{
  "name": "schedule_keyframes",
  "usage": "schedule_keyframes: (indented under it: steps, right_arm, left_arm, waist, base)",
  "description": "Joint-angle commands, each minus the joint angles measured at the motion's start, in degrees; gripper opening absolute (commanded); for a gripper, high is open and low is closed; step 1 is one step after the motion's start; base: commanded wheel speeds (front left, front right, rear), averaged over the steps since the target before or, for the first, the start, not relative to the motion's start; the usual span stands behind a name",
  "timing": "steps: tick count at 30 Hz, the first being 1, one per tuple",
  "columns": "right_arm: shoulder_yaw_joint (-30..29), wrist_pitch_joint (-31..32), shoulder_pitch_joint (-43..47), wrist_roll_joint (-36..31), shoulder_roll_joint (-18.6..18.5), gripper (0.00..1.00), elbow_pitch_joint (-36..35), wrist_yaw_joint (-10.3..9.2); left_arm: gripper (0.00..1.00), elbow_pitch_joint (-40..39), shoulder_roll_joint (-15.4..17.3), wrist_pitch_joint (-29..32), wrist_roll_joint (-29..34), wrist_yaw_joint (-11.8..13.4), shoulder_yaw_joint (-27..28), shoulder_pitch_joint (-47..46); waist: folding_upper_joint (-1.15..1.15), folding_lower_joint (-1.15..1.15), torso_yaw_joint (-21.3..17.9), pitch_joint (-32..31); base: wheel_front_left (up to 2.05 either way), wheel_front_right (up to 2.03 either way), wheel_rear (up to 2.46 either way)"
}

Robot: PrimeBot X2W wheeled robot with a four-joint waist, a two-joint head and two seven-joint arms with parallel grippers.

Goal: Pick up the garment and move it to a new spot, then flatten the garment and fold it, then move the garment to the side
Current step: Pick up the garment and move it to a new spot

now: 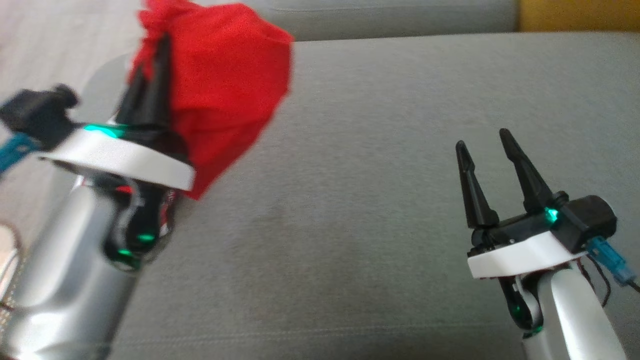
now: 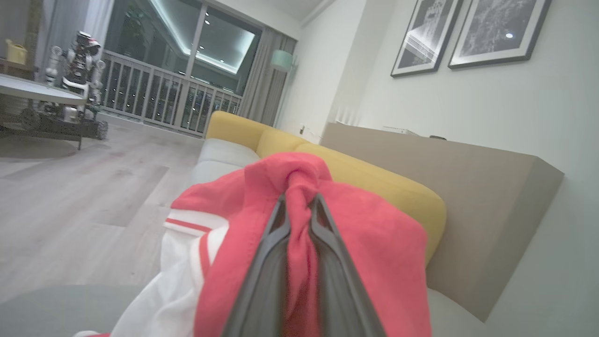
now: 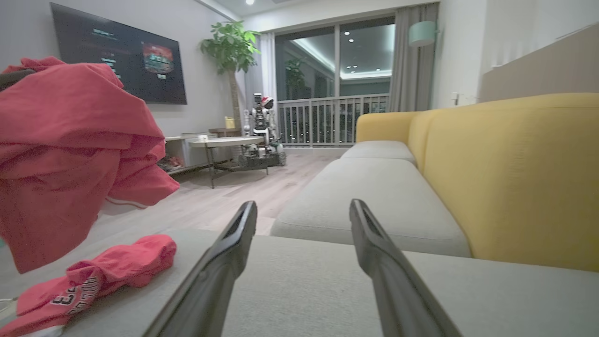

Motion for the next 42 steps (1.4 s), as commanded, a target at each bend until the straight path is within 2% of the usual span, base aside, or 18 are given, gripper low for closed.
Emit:
schedule_keyframes:
  steps: [1,7,12,16,19,20,21,25,29,31,32,34,39,42]
  right_arm:
    - [1.0,-0.5,-2.4,-0.2,0.1,1.0,-2.2,-0.01]
    - [0.8,-0.5,-4.2,0.1,0.1,1.0,-4.8,-0.01]
    - [1.3,-0.5,-5.1,0.5,0.1,1.0,-8.0,-0.01]
    - [1.9,-0.5,-5.6,0.4,0.1,1.0,-9.5,-0.01]
    - [2.2,-0.5,-5.9,0.5,0.1,1.0,-9.7,-0.01]
    - [2.3,-0.5,-5.9,0.5,0.1,1.0,-9.7,-0.01]
    - [2.3,-0.5,-6.0,0.6,0.1,1.0,-9.7,-0.01]
    - [1.9,-0.5,-5.9,0.6,0.1,1.0,-9.7,-0.01]
    - [1.3,-0.5,-5.5,0.2,0.1,1.0,-9.2,-0.01]
    - [1.2,-0.5,-5.3,-0.2,0.1,1.0,-8.9,-0.01]
    - [1.1,-0.5,-5.0,-0.4,0.1,1.0,-8.8,-0.01]
    - [0.8,-0.5,-4.8,-0.6,0.1,1.0,-8.6,-0.01]
    - [-0.2,-0.5,-2.7,-2.1,0.1,1.0,-6.8,-0.01]
    - [-0.6,-0.5,-1.2,-2.3,0.1,1.0,-5.9,-0.01]
  left_arm:
    - [0.0,-2.1,1.0,-0.3,0.6,0.3,2.1,-3.2]
    - [0.0,2.3,-5.3,-1.6,3.3,2.1,-1.9,-5.1]
    - [0.0,10.5,-10.7,-2.9,6.3,2.8,-4.8,-7.2]
    - [0.0,18.0,-15.3,-3.6,8.4,3.3,-4.7,-9.8]
    - [0.0,23.7,-17.4,-3.8,10.3,3.8,-4.9,-11.9]
    - [0.21,25.6,-17.9,-3.8,10.8,3.6,-5.4,-12.4]
    - [1.0,26.9,-18.3,-3.8,11.1,3.3,-5.7,-12.8]
    - [1.0,28.2,-19.0,-3.8,11.4,1.7,-5.7,-13.2]
    - [1.0,24.5,-19.0,-3.8,12.5,1.3,-3.9,-12.5]
    - [1.0,22.1,-19.0,-3.8,14.6,1.2,-2.6,-11.6]
    - [1.0,19.6,-19.0,-3.8,17.4,0.7,-0.8,-10.1]
    - [1.0,18.3,-18.9,-3.8,18.9,0.3,0.0,-9.1]
    - [1.0,12.5,-15.8,-3.8,25.0,-2.4,3.6,-0.9]
    - [1.0,9.1,-14.2,-3.8,27.4,-2.8,6.1,5.5]
  waist:
    - [0.0,0.0,-2.6,0.9]
    - [0.0,0.0,-9.7,3.5]
    - [0.0,0.0,-14.7,5.7]
    - [0.0,0.0,-17.9,7.4]
    - [0.0,0.0,-19.7,8.2]
    - [0.0,0.0,-20.1,8.4]
    - [0.0,0.0,-20.4,8.6]
    - [0.0,0.0,-20.4,8.8]
    - [0.0,0.0,-17.8,7.9]
    - [0.0,0.0,-15.8,7.0]
    - [0.0,0.0,-13.5,6.0]
    - [0.0,0.0,-12.1,5.5]
    - [0.0,0.0,-5.7,2.7]
    - [0.0,0.0,-2.6,1.2]
  base:
    - [0.0,0.0,0.0]
    - [0.0,0.0,0.0]
    - [0.0,0.0,0.0]
    - [0.0,0.0,0.0]
    - [0.0,0.0,0.0]
    - [0.0,0.0,0.0]
    - [0.0,0.0,0.0]
    - [0.0,0.0,0.0]
    - [0.0,0.0,0.0]
    - [0.0,0.0,0.0]
    - [0.0,0.0,0.0]
    - [0.0,0.0,0.0]
    - [0.0,0.0,0.0]
    - [0.0,0.0,0.0]
